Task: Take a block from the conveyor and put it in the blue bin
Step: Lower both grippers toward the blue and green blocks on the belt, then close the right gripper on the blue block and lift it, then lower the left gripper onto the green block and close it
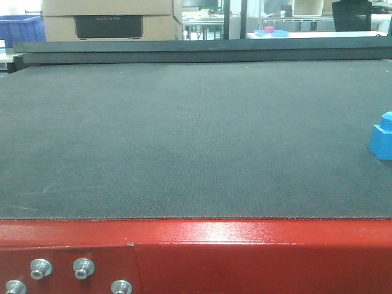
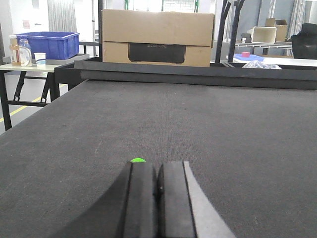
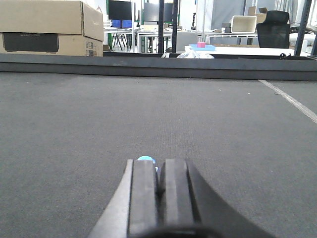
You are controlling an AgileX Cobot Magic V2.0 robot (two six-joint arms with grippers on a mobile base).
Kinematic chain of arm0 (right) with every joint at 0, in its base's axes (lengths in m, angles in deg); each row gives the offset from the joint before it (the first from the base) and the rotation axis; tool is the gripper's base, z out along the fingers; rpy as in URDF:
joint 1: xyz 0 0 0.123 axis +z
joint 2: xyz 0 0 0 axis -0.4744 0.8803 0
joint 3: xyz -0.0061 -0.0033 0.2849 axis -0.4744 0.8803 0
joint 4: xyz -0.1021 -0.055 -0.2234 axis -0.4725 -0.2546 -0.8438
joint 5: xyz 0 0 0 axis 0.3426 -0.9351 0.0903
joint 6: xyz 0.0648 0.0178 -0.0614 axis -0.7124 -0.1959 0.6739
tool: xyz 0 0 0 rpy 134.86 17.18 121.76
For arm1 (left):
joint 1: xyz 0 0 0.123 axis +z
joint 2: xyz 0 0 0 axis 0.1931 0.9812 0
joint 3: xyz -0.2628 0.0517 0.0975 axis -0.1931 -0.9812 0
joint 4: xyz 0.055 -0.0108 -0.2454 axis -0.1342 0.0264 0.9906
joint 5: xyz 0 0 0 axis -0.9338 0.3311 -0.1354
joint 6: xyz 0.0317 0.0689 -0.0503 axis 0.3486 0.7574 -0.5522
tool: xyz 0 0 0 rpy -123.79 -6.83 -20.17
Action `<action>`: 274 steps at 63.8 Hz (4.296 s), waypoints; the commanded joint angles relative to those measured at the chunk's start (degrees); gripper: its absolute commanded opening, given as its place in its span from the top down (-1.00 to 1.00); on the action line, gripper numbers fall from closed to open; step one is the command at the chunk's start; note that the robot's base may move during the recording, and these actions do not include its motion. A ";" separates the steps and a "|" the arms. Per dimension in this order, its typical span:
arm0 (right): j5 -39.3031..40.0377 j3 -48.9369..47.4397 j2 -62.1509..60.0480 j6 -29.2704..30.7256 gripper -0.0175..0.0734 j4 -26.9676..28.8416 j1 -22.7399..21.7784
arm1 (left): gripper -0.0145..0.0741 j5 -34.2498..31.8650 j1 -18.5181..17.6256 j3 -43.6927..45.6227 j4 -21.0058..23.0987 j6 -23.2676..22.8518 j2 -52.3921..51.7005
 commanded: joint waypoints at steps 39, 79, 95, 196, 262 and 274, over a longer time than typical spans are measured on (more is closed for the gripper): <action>1.48 0.00 -0.20 0.18 0.97 0.03 -0.20 | 0.92 -1.02 -0.18 0.12 0.00 -0.73 -0.32; -22.82 -31.77 7.03 0.18 0.89 0.25 -0.20 | 0.72 23.72 -0.18 33.22 0.95 -0.73 8.13; -27.55 -40.23 21.73 0.18 -0.22 0.25 -0.20 | -0.10 37.47 -0.29 47.76 0.89 -0.73 24.85; -39.21 -65.62 96.32 -8.24 -0.40 -6.42 4.84 | -0.70 36.09 -10.61 49.11 -4.21 -0.73 33.79; -36.65 -54.67 71.04 -8.24 0.95 -5.96 11.99 | -0.70 60.80 0.33 68.93 -3.58 2.66 68.09; -36.77 -53.96 67.31 -8.24 0.95 -5.83 13.15 | -0.70 60.18 5.09 69.35 -1.64 9.06 75.90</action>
